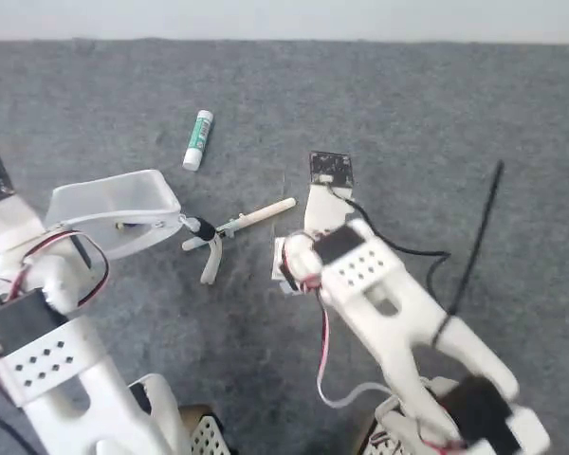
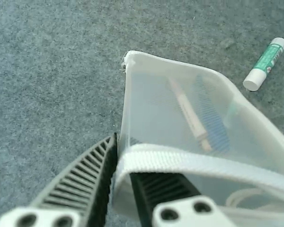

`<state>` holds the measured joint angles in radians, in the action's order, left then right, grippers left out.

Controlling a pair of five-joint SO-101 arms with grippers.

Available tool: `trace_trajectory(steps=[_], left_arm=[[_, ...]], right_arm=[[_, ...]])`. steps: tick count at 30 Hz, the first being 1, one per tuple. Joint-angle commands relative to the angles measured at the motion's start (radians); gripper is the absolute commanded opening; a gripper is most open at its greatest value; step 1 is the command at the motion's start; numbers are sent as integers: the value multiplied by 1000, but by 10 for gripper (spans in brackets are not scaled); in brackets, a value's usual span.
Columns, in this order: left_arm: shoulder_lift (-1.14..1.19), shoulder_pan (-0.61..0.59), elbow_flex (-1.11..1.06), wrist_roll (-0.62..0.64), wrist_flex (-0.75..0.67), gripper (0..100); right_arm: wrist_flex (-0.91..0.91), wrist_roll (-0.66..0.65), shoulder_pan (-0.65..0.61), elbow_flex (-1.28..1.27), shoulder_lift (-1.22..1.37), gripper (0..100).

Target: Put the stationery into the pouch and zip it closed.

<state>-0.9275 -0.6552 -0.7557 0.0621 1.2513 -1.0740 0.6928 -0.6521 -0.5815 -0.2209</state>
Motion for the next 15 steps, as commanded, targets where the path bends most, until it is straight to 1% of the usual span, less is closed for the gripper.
trace_trajectory(steps=[1,5,8,12,15], left_arm=[[-5,-2,-22,-2,-84,11],[-5,-2,-21,-2,-81,11],[-5,-2,-21,-2,-81,11],[-5,-2,-21,-2,-81,11],[-5,-2,-21,-2,-80,11]], right_arm=[[-74,72,24,137,70,124],[-148,114,25,235,174,124],[-179,114,25,287,246,124],[-177,126,31,328,329,124],[-179,141,73,373,386,124]])
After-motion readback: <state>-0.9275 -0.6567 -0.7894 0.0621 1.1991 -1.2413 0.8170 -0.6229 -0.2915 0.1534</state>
